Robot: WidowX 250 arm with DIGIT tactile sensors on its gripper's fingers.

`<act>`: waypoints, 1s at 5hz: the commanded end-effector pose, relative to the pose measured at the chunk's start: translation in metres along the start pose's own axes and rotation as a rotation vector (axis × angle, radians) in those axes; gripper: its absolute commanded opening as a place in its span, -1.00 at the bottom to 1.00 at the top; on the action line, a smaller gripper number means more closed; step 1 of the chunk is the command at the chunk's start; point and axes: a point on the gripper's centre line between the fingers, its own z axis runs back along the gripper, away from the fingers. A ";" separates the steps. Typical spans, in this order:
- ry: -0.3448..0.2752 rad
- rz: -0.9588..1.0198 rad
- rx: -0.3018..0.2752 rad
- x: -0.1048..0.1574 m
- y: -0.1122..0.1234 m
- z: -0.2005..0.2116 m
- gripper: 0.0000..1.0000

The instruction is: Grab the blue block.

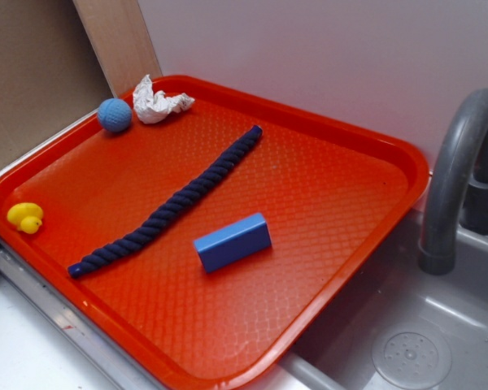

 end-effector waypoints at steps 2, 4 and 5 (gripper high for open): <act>0.000 -0.130 -0.026 0.015 -0.039 -0.012 1.00; -0.044 -0.439 -0.109 0.037 -0.128 -0.011 1.00; -0.019 -0.514 -0.099 0.036 -0.169 -0.020 1.00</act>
